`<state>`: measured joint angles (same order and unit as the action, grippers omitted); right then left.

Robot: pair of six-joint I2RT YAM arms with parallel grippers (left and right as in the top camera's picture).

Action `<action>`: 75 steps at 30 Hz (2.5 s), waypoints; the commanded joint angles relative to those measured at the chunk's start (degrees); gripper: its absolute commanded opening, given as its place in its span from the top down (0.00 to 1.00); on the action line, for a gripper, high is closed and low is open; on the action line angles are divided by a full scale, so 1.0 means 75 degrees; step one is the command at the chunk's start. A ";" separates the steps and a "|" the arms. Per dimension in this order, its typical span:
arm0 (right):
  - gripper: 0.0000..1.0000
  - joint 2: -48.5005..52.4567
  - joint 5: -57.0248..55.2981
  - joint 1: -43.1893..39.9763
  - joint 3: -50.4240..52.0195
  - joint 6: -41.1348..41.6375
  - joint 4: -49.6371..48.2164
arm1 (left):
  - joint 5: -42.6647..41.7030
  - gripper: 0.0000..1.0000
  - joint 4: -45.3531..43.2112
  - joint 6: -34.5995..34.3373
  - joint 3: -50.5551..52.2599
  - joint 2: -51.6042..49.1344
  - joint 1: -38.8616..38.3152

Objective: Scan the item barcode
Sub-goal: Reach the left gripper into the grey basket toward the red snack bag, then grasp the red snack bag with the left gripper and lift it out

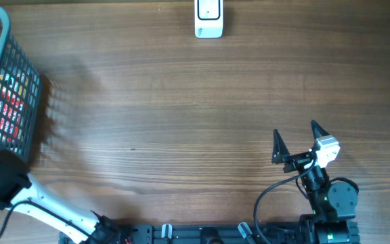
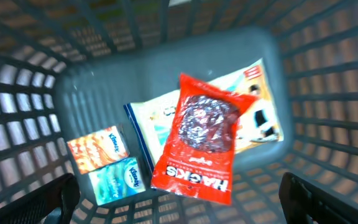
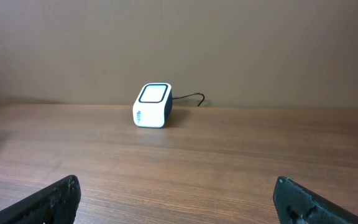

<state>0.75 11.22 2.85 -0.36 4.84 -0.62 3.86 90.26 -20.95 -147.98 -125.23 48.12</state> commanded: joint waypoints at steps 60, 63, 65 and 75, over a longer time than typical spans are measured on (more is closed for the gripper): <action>0.00 -0.0064 -0.0122 0.0026 0.0009 -0.0044 -0.0017 | -0.1743 0.96 -0.0842 0.0530 0.1964 -0.1078 -0.0035; 0.00 -0.0064 -0.0122 0.0026 0.0009 -0.0047 -0.0017 | -0.2396 0.96 -0.0848 0.0498 0.1818 -0.0522 -0.0035; 0.00 -0.0064 -0.0122 0.0026 0.0009 -0.0044 -0.0017 | -0.2923 0.96 -0.0901 0.0495 0.1769 -0.0111 -0.0035; 0.00 -0.0064 -0.0122 0.0026 0.0009 -0.0044 -0.0017 | -0.3861 0.96 -0.1259 -0.0105 0.1769 0.2253 -0.0035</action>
<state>0.75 11.25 2.85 -0.36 4.84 -0.62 -20.84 82.00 -19.90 -133.36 -115.42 47.75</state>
